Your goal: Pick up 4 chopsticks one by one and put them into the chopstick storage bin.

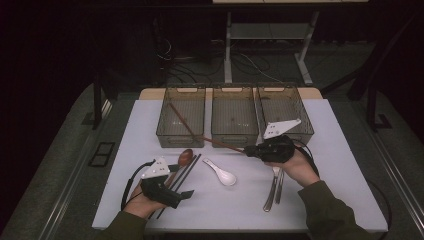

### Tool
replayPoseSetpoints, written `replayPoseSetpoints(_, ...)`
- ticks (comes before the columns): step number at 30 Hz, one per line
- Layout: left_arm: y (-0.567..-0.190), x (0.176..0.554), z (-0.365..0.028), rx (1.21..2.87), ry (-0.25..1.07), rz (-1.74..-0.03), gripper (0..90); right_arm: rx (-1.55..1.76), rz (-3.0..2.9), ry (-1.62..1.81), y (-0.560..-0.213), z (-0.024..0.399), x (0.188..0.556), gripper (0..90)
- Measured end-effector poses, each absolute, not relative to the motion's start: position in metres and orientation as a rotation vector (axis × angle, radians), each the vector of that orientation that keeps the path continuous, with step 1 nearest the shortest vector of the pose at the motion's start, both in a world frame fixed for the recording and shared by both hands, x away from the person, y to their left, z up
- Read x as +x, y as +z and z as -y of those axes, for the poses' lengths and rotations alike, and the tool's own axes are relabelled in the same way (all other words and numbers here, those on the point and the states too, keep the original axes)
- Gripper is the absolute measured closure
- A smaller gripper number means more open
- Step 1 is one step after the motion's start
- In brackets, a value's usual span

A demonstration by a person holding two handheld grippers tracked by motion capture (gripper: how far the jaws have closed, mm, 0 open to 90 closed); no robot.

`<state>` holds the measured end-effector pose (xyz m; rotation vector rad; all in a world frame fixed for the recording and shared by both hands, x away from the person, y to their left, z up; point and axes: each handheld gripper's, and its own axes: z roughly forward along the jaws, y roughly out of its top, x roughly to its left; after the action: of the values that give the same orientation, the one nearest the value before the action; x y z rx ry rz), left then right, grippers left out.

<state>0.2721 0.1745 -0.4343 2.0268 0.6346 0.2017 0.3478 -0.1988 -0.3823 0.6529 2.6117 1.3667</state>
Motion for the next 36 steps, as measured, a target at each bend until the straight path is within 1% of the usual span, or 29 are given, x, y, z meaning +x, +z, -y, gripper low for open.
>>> replayPoseSetpoints(13, -0.435, 0.273, -0.174, 2.022, 0.195, -0.645, 0.0, 0.709, -2.554, 1.373, -0.370, 0.193, 0.360, 85.1)
replayPoseSetpoints(26, -0.434, 0.272, -0.175, 2.018, 0.195, -0.650, 0.0, 0.767, -2.529, 1.309, -0.357, 0.160, 0.384, 85.1)
replayPoseSetpoints(36, -0.434, 0.272, -0.174, 2.010, 0.194, -0.656, 0.0, 0.829, -2.496, 1.281, -0.354, 0.140, 0.400, 85.1)
